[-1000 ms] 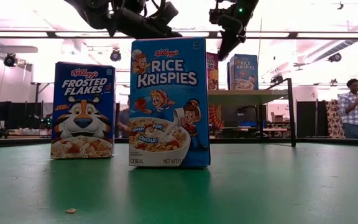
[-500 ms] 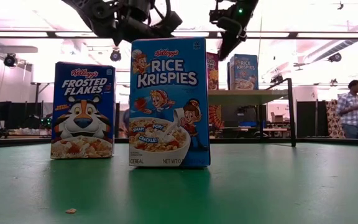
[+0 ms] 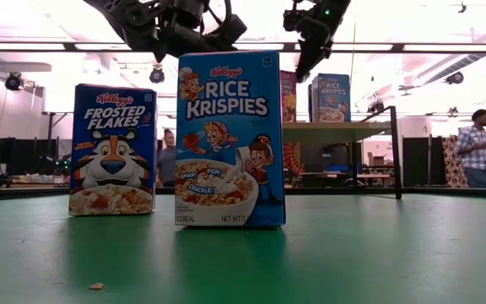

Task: Stack cereal on shelf
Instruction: Adjust the pink cereal box on the shelf

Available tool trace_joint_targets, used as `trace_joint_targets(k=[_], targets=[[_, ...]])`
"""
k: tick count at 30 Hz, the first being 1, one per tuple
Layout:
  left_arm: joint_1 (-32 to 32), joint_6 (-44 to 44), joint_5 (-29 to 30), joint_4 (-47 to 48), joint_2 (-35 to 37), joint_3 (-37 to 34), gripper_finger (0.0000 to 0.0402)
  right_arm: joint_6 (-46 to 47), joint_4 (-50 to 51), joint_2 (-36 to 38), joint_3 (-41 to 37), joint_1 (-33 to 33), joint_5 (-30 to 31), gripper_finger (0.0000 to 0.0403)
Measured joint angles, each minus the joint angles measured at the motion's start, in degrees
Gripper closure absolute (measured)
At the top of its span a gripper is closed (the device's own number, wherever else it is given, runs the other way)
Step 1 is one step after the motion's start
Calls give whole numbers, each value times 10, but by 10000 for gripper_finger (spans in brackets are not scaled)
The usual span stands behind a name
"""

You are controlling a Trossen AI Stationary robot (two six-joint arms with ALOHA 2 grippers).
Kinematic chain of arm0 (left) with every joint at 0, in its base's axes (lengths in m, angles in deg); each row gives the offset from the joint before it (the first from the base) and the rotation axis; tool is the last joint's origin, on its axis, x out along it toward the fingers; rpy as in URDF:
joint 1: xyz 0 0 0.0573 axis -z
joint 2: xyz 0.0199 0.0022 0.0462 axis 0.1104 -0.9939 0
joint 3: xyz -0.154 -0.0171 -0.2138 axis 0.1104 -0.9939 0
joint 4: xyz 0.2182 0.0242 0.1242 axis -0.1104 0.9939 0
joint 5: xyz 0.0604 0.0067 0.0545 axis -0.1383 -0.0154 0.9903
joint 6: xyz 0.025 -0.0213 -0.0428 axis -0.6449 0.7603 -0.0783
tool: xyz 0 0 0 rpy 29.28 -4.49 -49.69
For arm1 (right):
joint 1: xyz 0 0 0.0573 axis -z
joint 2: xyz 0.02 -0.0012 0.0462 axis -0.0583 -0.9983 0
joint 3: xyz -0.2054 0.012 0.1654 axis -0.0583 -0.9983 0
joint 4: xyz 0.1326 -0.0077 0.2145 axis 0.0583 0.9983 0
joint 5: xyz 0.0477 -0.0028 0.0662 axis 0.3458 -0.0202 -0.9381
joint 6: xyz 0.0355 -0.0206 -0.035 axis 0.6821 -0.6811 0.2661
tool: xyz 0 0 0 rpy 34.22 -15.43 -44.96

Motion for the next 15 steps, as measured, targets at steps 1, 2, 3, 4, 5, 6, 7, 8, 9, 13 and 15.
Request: trace_joint_targets(k=[1,2,3,4,5,6,7,8,9,13,15], targets=[[0,0,0,0,0,0,401,0,1,0,0,-3,0,390],[0,0,2,0,0,0,401,-1,2,1,0,-5,0,390],[0,0,2,1,0,0,401,-3,4,1,0,-7,0,390],[0,0,2,1,0,0,401,-5,7,3,0,-9,0,390],[-1,0,2,1,0,0,401,-7,11,3,0,-11,0,390],[-1,0,2,1,0,0,401,-7,14,4,0,-14,-1,390],[-1,1,2,1,0,0,401,-7,17,4,0,-16,-1,390],[-1,1,2,1,0,0,401,-7,20,5,0,-18,-2,390],[-1,1,2,1,0,0,401,-7,22,6,0,-19,-2,390],[-1,2,1,0,0,0,401,-5,28,10,1,-22,-3,390],[-1,2,1,0,0,0,401,-5,27,12,5,-22,-2,390]])
